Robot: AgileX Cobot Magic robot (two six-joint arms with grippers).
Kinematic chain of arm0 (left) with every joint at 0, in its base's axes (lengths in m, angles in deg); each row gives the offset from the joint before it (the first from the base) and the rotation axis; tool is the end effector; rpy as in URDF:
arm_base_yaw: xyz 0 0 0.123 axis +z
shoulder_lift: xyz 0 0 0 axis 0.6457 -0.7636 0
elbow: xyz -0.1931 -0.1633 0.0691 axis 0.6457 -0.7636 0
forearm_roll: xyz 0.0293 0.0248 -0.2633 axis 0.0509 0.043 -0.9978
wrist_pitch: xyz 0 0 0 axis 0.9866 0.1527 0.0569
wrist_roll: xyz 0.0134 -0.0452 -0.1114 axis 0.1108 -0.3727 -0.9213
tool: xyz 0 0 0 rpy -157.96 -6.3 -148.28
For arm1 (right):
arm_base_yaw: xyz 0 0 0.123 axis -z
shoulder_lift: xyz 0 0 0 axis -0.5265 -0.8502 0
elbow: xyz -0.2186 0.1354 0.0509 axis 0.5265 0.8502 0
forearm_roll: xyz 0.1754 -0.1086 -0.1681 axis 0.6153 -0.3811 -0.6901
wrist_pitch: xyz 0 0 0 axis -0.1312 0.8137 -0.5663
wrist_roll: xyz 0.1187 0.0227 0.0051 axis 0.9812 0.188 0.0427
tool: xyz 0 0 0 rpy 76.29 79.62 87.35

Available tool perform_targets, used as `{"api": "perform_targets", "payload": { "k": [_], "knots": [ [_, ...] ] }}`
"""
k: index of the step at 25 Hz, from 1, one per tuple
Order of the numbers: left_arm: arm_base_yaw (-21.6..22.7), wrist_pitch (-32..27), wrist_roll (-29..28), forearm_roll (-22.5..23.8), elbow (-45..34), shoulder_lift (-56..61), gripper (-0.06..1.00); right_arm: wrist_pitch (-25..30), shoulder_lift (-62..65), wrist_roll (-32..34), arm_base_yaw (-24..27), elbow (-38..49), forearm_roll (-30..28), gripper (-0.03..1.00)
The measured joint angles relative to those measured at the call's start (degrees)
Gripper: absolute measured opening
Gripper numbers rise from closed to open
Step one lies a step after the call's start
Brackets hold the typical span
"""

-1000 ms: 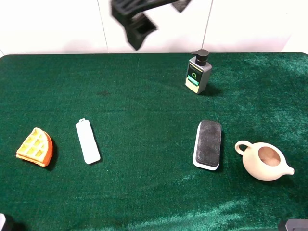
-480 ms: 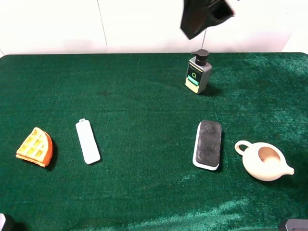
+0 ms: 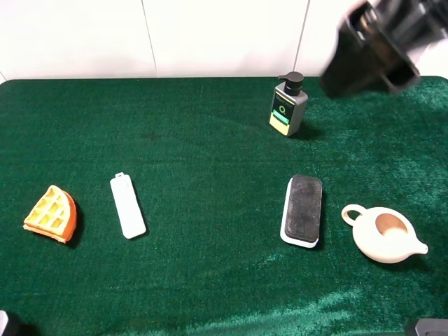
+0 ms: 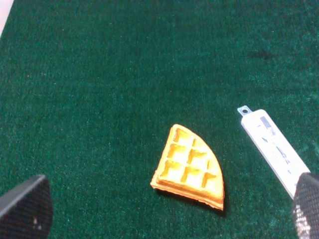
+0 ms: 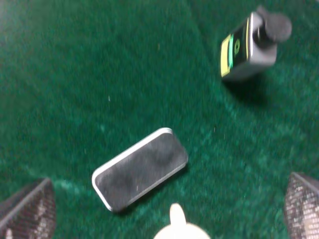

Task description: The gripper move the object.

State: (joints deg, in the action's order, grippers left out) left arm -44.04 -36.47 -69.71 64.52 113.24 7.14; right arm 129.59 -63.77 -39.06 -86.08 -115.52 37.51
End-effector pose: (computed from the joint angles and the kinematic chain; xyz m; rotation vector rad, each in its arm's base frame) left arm 0.0563 0.0072 0.2720 -0.0180 2.0364 0.0315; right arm 0.1673 0.1860 0.3309 -1.1013 2.3468 0.0443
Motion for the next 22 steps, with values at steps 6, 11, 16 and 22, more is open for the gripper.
{"api": "perform_targets", "payload": {
  "k": [6, 11, 16, 22],
  "knots": [
    [0.0, 0.0, 0.0, 0.0, 0.0, 0.0, 0.98, -0.05, 5.31, 0.13, 4.07, 7.88, 1.56, 0.7],
    [0.0, 0.0, 0.0, 0.0, 0.0, 0.0, 0.98, -0.55, 11.77, 0.13, 18.55, 13.53, 5.3, 0.7],
    [0.0, 0.0, 0.0, 0.0, 0.0, 0.0, 0.98, -5.96, 23.66, 0.27, 32.68, 19.46, 7.38, 0.7],
    [0.0, 0.0, 0.0, 0.0, 0.0, 0.0, 0.98, -11.71, 42.19, 0.31, 43.96, 28.68, 7.94, 0.7]
  ]
}}
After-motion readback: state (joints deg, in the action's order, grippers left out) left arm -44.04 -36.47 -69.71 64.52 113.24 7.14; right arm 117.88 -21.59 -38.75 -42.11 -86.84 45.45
